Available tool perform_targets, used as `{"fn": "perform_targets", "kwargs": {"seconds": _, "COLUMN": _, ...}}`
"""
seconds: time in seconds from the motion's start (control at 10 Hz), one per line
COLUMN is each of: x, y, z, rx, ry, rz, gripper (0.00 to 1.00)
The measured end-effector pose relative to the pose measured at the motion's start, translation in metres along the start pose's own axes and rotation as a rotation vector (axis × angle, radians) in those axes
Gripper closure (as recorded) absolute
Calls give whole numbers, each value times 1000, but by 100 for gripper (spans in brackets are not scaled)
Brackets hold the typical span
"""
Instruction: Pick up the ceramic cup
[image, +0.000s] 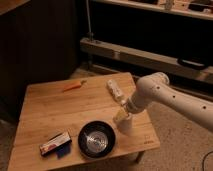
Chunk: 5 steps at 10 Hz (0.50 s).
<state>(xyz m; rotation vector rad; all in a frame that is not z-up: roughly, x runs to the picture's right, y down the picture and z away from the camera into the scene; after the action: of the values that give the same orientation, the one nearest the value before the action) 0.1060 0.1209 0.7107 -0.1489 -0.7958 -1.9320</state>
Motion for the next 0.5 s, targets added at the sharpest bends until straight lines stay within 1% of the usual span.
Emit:
{"fn": "perform_targets", "kwargs": {"seconds": 0.2, "x": 3, "y": -10, "z": -15, "rx": -38, "ry": -33, "rz": -15, "gripper": 20}}
{"fn": "perform_targets", "kwargs": {"seconds": 0.3, "x": 3, "y": -12, "z": -15, "rx": -44, "ry": -44, "rz": -8, "gripper": 20}}
{"fn": "perform_targets", "kwargs": {"seconds": 0.4, "x": 3, "y": -13, "z": -10, "rx": -47, "ry": -54, "rz": -4, "gripper": 20}}
{"fn": "perform_targets", "kwargs": {"seconds": 0.5, "x": 3, "y": -14, "z": 1, "rx": -50, "ry": -67, "rz": 2, "gripper": 20}}
